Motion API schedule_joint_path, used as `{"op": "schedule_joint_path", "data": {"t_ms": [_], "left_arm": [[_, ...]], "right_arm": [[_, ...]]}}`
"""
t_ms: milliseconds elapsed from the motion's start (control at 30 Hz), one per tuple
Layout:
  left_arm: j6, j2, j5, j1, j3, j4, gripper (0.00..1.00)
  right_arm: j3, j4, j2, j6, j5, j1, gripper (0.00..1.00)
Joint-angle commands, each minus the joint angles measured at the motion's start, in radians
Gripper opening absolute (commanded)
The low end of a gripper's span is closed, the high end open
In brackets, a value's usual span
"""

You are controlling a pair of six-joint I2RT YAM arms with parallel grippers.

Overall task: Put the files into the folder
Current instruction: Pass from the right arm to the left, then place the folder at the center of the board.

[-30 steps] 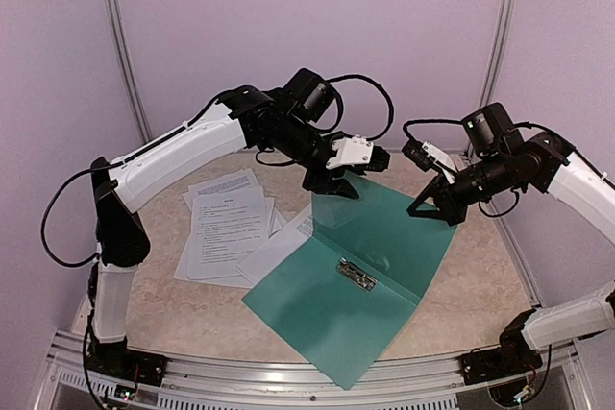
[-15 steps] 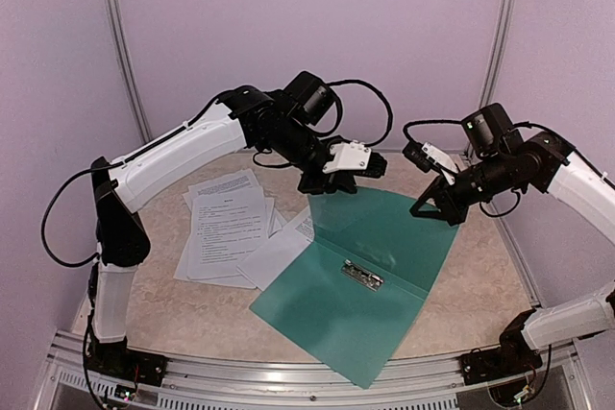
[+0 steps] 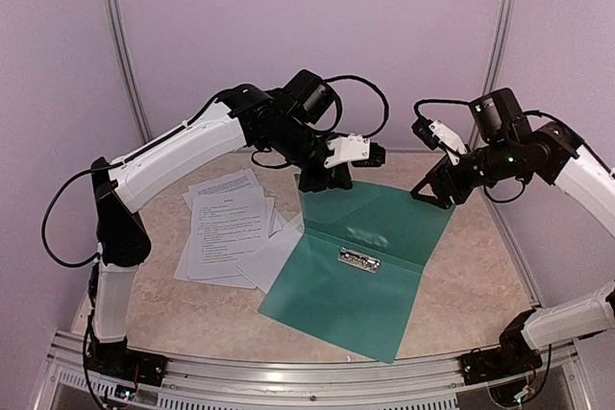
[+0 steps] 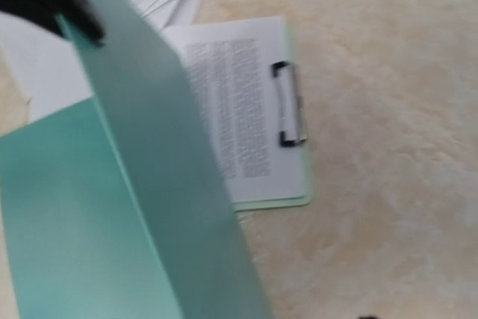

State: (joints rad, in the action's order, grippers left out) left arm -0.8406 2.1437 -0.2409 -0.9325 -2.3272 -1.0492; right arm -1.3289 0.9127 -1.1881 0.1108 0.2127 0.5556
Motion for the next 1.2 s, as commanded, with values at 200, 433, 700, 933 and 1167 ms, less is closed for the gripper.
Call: {"op": "schedule_joint_path", "data": {"t_ms": [200, 433, 700, 933, 1167], "left_arm": [[0.463, 0.012, 0.007, 0.025, -0.114, 0.068, 0.00], [0.767, 0.057, -0.042, 0.064, -0.261, 0.050, 0.00], [1.245, -0.013, -0.111, 0.143, 0.056, 0.289, 0.00], [1.483, -0.180, -0.066, 0.129, 0.476, 0.510, 0.00], [1.693, -0.342, 0.073, 0.113, 0.797, 0.751, 0.00]], "right_arm": [[-0.075, -0.043, 0.013, -0.108, -0.098, -0.150, 0.79], [-0.152, -0.044, 0.007, -0.167, -0.130, -0.221, 0.84], [-0.140, -0.054, -0.036, -0.171, -0.096, -0.235, 0.85], [-0.130, -0.067, -0.065, -0.170, -0.033, -0.233, 0.86], [-0.079, -0.082, -0.067, -0.176, -0.007, -0.229, 0.86]]}}
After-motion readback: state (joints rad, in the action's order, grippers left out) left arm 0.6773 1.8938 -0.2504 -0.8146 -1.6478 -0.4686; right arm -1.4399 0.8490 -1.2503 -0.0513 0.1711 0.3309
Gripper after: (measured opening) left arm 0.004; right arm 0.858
